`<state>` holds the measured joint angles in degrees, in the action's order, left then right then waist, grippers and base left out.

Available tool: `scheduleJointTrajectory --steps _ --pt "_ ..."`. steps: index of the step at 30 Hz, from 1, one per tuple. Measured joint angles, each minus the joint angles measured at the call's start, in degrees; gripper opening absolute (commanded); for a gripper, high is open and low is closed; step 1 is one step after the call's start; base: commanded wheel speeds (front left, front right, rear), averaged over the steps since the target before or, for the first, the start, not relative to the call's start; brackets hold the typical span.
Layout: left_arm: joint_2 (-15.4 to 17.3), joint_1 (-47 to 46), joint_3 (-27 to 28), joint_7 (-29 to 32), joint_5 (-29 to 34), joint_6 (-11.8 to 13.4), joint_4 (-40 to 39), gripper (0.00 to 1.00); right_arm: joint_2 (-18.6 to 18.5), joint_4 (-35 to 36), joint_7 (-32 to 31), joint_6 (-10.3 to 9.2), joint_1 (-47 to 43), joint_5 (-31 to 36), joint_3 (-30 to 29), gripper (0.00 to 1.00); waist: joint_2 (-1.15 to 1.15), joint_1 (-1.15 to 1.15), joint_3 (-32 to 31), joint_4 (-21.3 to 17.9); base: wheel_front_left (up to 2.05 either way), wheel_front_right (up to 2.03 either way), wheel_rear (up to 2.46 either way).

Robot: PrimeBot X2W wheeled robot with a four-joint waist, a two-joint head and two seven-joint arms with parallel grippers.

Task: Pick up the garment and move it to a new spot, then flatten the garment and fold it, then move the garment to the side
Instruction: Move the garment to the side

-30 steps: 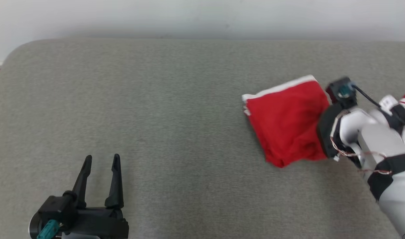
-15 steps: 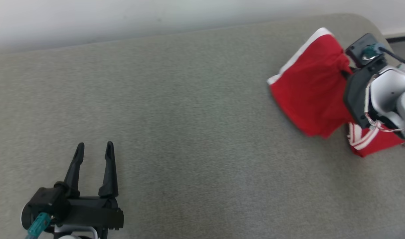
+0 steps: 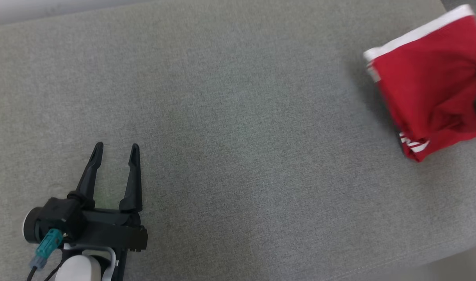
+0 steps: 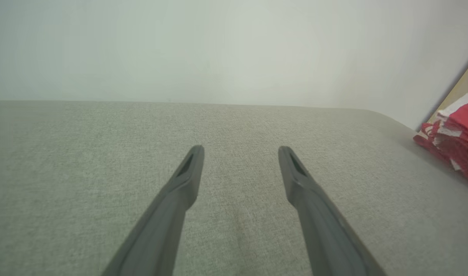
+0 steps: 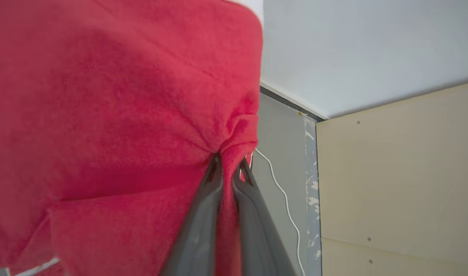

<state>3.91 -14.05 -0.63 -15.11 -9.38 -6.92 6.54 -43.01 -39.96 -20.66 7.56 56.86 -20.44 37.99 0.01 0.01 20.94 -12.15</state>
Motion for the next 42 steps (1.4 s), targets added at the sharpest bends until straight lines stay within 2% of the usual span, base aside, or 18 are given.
scheduleJointTrajectory --steps 5,6,7,8,16,23,28,31,42 --pt "0.7 -1.6 -0.7 0.0 0.1 -0.2 0.2 1.0 0.6 -6.9 2.3 0.0 -1.6 4.0 -7.3 0.0 0.0 0.0 1.8 0.7 0.0 0.0 0.0" --pt "0.9 -1.9 -0.8 0.0 0.1 -0.2 0.3 1.0 1.1 -7.9 3.1 0.0 -1.9 4.6 -8.9 0.13 0.0 0.0 2.0 1.1 0.0 0.0 0.0" --pt "1.0 -2.1 -0.9 0.0 0.1 -0.2 0.3 1.0 1.7 -8.8 4.0 0.0 -2.2 5.6 -10.3 0.31 0.0 0.0 2.2 1.4 0.0 0.0 0.0" --pt "1.0 -2.3 -1.0 0.0 0.1 -0.2 0.3 1.0 2.2 -9.8 4.5 0.0 -2.3 7.1 -11.9 1.0 0.0 -0.01 2.3 1.7 0.0 0.0 0.0" --pt "1.0 -2.4 -0.1 0.0 0.0 -0.4 1.1 1.0 7.0 -14.6 10.2 0.0 -4.4 13.7 -22.9 1.0 -0.01 -0.01 0.6 3.3 0.0 0.0 0.0" --pt "0.3 1.4 2.5 0.0 -0.6 0.2 2.1 1.0 15.1 -8.9 21.0 0.0 -10.8 13.0 -30.5 1.0 -0.01 -0.02 -4.6 4.4 0.0 0.0 0.0" --pt "0.1 4.7 5.2 0.0 -1.4 0.2 3.1 1.0 20.5 -3.0 26.9 0.0 -18.7 11.1 -32.3 1.0 -0.01 -0.02 -9.4 5.4 0.0 0.0 0.0" --pt "0.0 6.7 6.3 0.0 -1.4 0.2 3.9 1.0 22.5 0.5 29.4 0.0 -23.6 9.6 -32.0 1.0 -0.02 -0.02 -12.3 6.2 0.0 0.0 0.0" --pt "0.0 10.7 7.7 0.0 -1.0 0.0 7.1 1.0 28.4 10.3 32.3 0.0 -37.4 8.4 -32.3 1.0 -0.02 -0.03 -21.1 9.5 0.0 0.0 0.0"
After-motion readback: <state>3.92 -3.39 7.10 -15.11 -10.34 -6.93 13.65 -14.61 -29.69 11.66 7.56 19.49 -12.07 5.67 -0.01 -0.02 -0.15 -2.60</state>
